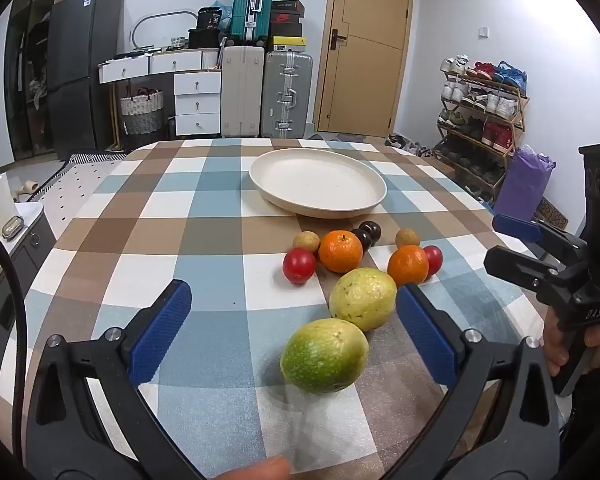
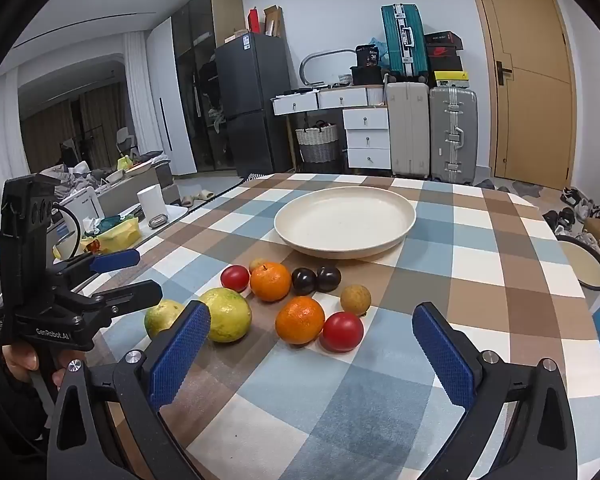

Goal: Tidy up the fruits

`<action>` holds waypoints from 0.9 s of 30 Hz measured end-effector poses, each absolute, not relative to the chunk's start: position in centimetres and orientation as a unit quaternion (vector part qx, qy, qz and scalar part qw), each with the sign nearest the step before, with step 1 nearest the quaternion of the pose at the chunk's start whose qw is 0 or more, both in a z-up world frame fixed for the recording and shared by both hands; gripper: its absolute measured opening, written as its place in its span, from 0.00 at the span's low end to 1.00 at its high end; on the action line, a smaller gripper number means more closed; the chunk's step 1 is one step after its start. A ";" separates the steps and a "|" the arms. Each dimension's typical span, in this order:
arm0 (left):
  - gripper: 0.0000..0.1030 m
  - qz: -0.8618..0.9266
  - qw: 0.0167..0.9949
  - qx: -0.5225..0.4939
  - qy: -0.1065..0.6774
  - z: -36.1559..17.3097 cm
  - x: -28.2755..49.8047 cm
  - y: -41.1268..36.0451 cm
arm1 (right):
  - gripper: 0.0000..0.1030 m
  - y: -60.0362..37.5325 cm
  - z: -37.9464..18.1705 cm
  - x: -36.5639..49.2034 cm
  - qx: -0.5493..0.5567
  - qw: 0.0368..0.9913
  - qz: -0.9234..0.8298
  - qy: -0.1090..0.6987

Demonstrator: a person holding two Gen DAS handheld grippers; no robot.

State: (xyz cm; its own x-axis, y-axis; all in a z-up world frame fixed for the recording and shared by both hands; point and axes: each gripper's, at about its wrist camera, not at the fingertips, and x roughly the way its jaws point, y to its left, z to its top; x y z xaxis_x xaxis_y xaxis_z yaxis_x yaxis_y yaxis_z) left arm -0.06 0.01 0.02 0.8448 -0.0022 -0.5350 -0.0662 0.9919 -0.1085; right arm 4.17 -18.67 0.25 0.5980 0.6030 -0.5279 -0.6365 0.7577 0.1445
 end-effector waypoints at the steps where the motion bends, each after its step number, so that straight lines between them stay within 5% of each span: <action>1: 0.99 0.016 0.957 -0.061 0.282 0.0 0.0 0.0 | 1.00 -18.7 0.2 4.2 -0.030 0.893 0.347 0.283; 27: 0.99 0.016 0.957 -0.058 0.284 0.0 0.0 -0.1 | 1.00 -18.6 0.3 4.2 -0.031 0.894 0.346 0.282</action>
State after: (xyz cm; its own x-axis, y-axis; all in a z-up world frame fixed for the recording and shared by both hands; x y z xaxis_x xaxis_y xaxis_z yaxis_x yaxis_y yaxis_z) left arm -0.04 -0.08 0.04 0.8379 -0.0021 -0.5458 -0.0636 0.9928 -0.1016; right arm 4.17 -18.65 0.26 0.6012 0.6015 -0.5262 -0.6369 0.7583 0.1391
